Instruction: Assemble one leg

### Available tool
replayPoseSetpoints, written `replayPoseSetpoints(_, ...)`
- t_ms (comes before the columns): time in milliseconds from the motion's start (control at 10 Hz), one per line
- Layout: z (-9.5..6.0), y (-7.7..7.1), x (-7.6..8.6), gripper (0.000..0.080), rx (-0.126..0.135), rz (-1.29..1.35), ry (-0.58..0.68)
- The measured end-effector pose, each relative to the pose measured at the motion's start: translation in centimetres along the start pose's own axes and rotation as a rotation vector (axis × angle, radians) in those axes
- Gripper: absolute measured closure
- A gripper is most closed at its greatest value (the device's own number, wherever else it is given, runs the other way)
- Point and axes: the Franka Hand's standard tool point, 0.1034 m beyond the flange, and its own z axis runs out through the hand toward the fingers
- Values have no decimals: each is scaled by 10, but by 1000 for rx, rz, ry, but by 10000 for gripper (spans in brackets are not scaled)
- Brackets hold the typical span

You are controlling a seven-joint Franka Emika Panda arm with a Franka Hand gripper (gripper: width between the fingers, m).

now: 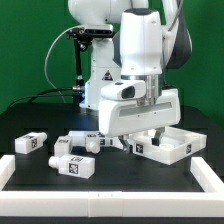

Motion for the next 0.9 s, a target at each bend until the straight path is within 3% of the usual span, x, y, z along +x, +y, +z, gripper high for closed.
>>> replayPoseSetpoints(200,1,0,-1,151,9,25,-13)
replayPoseSetpoints(300,1,0,-1,297,9,25,-14)
replayPoseSetpoints(400,1,0,-1,297,9,25,-14)
replayPoseSetpoints(500,1,0,-1,479,9,25,-14)
replayPoseSetpoints(600,1,0,-2,479,9,25,-14)
replayPoseSetpoints(700,1,0,-2,675,9,25,-14)
replayPoseSetpoints(800,1,0,-1,746,9,27,-13)
replayPoseSetpoints(900,-1,1,-2,746,10,72,-17)
